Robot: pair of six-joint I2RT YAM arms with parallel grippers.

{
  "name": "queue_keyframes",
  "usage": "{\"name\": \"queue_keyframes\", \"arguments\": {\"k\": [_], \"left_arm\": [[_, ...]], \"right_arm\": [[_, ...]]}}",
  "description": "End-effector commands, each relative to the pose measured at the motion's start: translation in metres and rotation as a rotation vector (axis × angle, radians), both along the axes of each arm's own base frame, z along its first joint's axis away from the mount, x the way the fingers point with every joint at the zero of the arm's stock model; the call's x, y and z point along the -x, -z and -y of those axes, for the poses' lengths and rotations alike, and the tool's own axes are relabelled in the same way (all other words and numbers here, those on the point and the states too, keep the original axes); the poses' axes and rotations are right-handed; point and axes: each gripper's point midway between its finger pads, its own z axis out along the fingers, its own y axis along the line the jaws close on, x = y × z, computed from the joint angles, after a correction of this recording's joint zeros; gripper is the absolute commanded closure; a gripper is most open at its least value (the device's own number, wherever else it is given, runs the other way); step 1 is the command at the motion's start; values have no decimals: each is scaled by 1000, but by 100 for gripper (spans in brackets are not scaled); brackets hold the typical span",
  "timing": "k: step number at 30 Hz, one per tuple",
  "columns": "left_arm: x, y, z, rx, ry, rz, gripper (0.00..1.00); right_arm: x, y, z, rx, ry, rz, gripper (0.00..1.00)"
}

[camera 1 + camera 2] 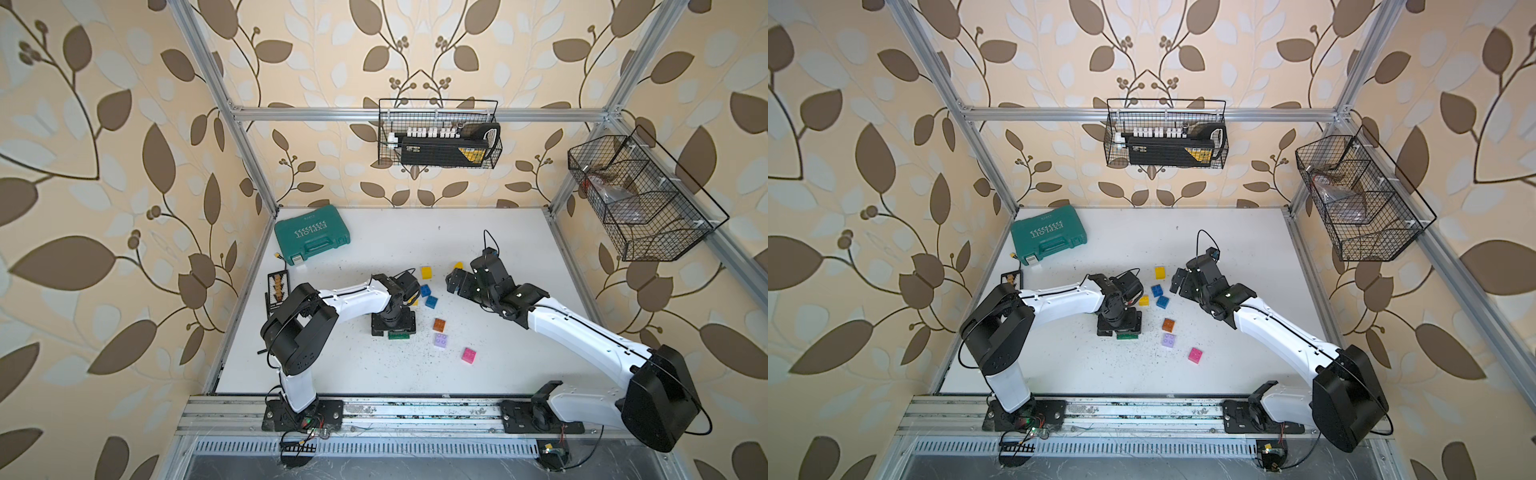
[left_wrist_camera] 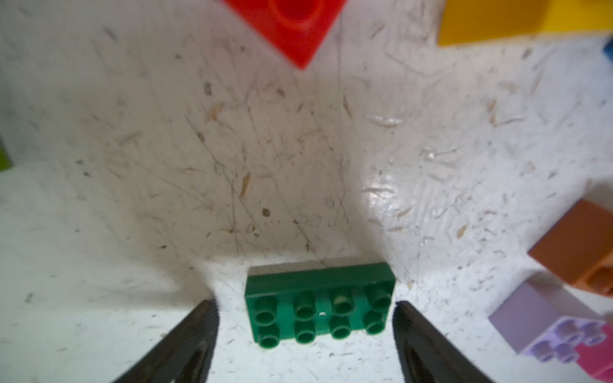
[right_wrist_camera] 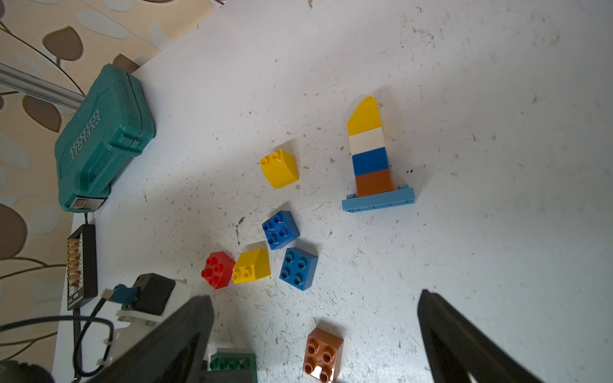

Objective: Assemble the number 1 with lego
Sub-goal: Adjust the lego brick at the center of the board, then pick up the lego brick from the center of the board.

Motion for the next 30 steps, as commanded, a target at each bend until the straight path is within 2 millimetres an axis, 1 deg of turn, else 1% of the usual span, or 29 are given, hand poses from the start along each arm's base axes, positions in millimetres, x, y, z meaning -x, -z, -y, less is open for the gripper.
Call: {"name": "queue_keyframes", "arguments": {"k": [1,4,7,10,14,17,18,20,24,30], "left_arm": [[-4,-22,-2,-43,-16,16,1],[-14,-41,-3,-63,6,58,1],[-30,-55,-4,-64,47,102,1],[-53,-60,-7,-18,93,129,3],[-84,-60,-18,41,131,150,9],[-101,-60,-25,53,170,160,12],[-105,-61,-23,59,194,164,14],[-109,-60,-16,77,246,156,15],[-111,-50,-7,88,292,101,19],[-113,-29,-9,64,314,66,24]], "right_arm": [[-5,-13,-7,-21,-28,31,1],[-5,-13,-7,-24,-32,35,1],[-5,-14,-8,-29,-36,42,1],[-6,-13,-11,-31,-46,39,1],[-8,-12,-13,-29,-55,33,0],[-9,-11,-13,-29,-54,29,1],[-9,-11,-13,-29,-55,27,1],[-10,-10,-12,-32,-51,25,1],[-13,-7,-13,-31,-52,14,1],[-15,-5,-13,-28,-50,4,1]]}}
